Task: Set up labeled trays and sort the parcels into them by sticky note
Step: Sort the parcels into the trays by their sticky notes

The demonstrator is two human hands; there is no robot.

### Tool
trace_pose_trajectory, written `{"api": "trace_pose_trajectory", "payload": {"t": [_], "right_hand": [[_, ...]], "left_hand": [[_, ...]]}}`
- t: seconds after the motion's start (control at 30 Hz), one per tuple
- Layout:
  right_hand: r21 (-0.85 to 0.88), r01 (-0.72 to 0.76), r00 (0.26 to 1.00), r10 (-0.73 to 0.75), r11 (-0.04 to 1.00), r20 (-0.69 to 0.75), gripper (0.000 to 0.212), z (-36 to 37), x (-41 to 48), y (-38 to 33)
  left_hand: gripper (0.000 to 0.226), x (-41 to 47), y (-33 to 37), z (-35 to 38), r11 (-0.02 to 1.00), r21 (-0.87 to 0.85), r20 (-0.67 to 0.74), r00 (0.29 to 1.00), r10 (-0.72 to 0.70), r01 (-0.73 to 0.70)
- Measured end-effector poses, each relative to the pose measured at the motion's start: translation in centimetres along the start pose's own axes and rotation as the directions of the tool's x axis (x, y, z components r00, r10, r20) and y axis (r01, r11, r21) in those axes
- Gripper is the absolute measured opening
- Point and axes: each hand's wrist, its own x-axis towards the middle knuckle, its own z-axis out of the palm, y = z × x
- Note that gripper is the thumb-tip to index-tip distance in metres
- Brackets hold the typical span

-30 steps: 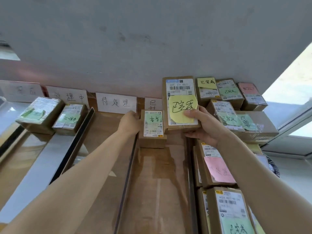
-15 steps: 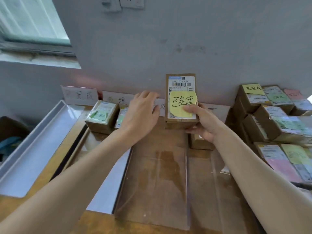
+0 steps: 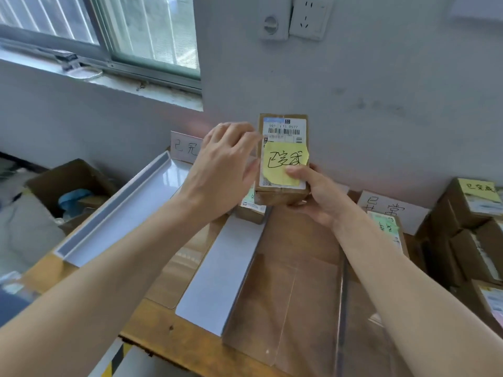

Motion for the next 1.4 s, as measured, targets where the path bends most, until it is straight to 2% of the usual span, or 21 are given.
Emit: {"api": "trace_pose_trajectory", "payload": {"t": [0.17,0.3,0.4,0.53,0.63,0.73,1.07,1.2,1.3,1.4], "right_hand": [[-0.067,-0.033,0.999,0.034,0.997,0.016,0.068,4.8,2.6,0.2],[-0.067,-0.028,0.999,0.025,0.997,-0.037,0.047,10.1,6.0,0.1],[-0.015,-0.068,0.995,0.067,0.998,-0.072,0.044,15.8,10.0,0.7],[0.049,-0.185,0.975,0.190,0.981,-0.117,0.072,24.3,16.5,3.5],[0.115,-0.268,0.943,0.285,0.956,-0.170,0.069,28.2,20.6,6.1],[0.154,-0.338,0.912,0.363,0.929,-0.190,0.075,30.3,23.9,8.1],[0.210,-0.385,0.876,0.428,0.899,-0.223,0.075,32.3,28.8,11.1],[0.223,-0.360,0.890,0.405,0.906,-0.211,0.051,32.2,28.2,11.1],[0.193,-0.349,0.907,0.382,0.917,-0.176,0.045,31.5,27.3,10.4],[0.075,-0.329,0.920,0.338,0.941,-0.201,0.043,30.4,26.0,8.9]], "left_hand": [[0.030,-0.6,-5.3,-1.6,0.997,0.013,-0.061,0.996,-0.072,0.073],[0.031,-0.9,-11.9,-3.1,0.992,-0.020,-0.088,0.988,-0.123,0.122],[0.034,-1.1,-18.3,-4.6,0.988,-0.016,-0.092,0.984,-0.153,0.153],[0.033,-2.3,-26.8,-6.5,0.981,0.001,-0.084,0.978,-0.192,0.193],[0.032,-2.7,-31.5,-6.8,0.977,0.010,-0.048,0.976,-0.210,0.211],[0.031,-2.9,-34.7,-6.5,0.980,0.015,-0.021,0.979,-0.200,0.201],[0.030,-4.5,-38.5,-5.2,0.990,0.028,0.064,0.988,-0.142,0.140],[0.029,-4.6,-38.0,-5.0,0.993,0.035,0.087,0.989,-0.116,0.113],[0.029,-4.1,-37.0,-5.0,0.995,0.026,0.085,0.992,-0.096,0.094],[0.028,-3.2,-35.3,-4.9,0.998,0.013,0.077,0.995,-0.059,0.058]]}}
